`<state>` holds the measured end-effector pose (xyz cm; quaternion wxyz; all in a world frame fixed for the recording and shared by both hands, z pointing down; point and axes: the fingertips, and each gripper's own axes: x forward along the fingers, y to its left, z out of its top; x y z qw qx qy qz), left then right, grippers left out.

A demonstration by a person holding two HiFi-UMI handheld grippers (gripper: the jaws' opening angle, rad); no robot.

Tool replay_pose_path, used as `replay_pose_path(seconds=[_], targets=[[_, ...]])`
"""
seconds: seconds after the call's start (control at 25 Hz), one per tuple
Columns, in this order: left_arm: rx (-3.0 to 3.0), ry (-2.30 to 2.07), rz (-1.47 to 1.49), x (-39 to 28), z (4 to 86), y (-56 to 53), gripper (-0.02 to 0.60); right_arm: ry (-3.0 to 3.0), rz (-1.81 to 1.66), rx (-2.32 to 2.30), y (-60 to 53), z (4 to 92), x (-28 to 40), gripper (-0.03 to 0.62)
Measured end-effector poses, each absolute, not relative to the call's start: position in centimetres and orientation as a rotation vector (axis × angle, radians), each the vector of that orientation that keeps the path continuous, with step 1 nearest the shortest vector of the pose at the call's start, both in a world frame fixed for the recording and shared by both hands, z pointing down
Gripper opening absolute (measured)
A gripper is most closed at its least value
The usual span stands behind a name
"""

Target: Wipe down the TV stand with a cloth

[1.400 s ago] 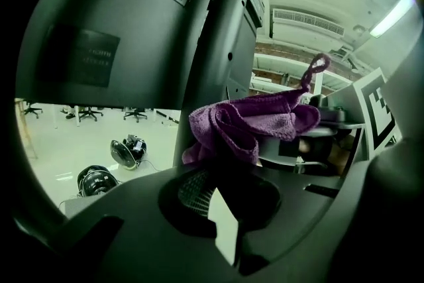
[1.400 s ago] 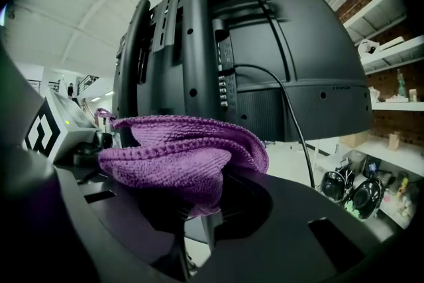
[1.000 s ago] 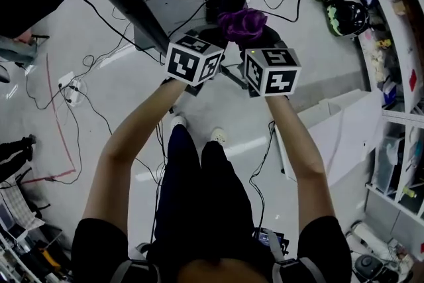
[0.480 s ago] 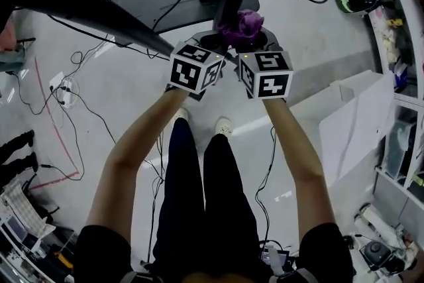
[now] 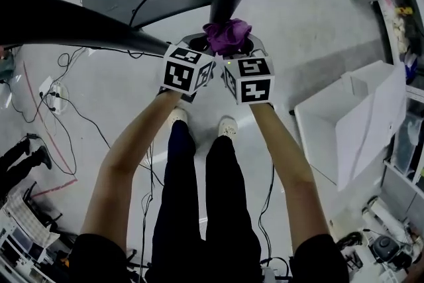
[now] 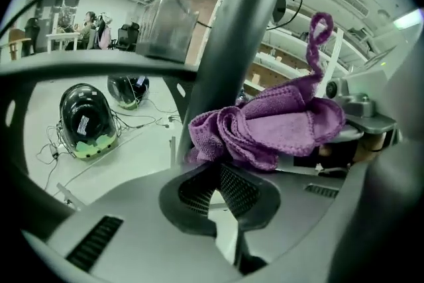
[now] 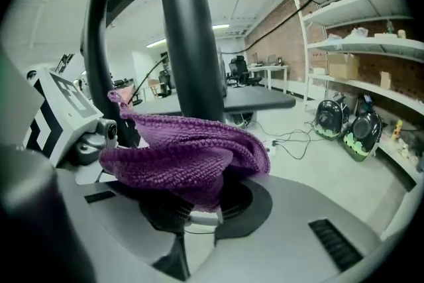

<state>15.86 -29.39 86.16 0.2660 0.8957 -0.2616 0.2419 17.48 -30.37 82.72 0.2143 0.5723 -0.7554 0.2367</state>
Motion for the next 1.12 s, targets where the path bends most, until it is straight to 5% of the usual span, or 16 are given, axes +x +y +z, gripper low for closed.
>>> replay_pose_path(seconds=[0.76, 0.92, 1.12], targets=[[2.325, -0.684, 0.822, 16.5, 115.8, -29.4, 0.006, -1.968, 0.796, 1.531, -30.7, 113.6, 18.6, 0.064], [2.253, -0.693, 0.815, 15.7, 118.1, -28.7, 0.006, -1.917, 0.860, 1.521, -30.0, 116.4, 18.1, 0.064], [2.198, -0.720, 0.787, 14.0, 112.2, -26.4, 0.006, -1.952, 0.857, 1.459, -27.4, 110.0, 16.6, 0.064]])
